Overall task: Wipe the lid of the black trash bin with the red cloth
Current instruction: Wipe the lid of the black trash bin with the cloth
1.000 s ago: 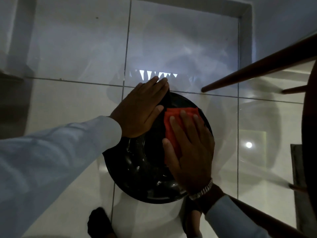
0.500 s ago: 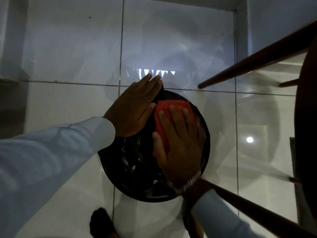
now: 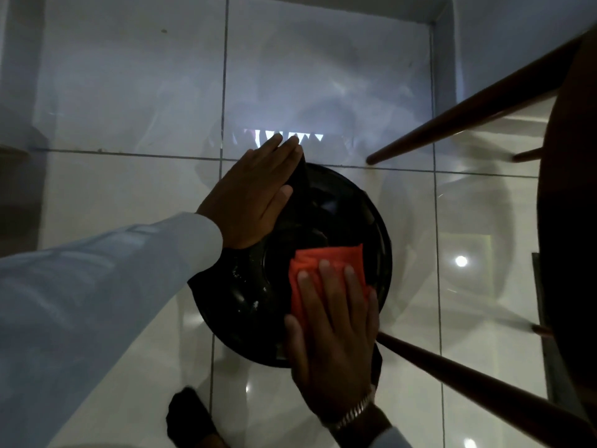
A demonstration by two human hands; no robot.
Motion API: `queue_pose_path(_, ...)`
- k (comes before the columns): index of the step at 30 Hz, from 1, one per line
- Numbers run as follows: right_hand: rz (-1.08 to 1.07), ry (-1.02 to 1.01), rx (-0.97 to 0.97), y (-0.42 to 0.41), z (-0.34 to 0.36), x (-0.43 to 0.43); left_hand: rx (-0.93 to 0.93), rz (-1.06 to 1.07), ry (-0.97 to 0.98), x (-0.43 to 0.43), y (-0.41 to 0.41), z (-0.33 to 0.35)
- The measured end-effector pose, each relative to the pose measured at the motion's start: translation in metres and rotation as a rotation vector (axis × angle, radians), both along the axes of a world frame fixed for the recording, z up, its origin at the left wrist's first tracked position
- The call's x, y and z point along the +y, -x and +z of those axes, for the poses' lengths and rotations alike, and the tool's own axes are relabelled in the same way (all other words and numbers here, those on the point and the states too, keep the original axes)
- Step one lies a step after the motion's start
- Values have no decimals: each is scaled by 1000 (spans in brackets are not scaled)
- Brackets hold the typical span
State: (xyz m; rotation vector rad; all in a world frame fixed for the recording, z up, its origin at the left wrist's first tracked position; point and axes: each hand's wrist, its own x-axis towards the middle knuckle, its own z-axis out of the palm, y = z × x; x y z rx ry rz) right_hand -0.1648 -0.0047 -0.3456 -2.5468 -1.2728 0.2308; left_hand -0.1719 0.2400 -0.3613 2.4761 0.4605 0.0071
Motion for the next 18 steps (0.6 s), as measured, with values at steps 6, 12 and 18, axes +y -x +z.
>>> queue_pose_path(6,-125,18,-9,-43,-5,81,-13,-21,-13,0,0,-2)
queue_pose_path(12,-30,29,-17,8,0,23,-40,-7,-16,1,2,-4)
queue_pose_path(18,-98,21,-15,-30,-2,72,-37,36,-3,-2,0,-2)
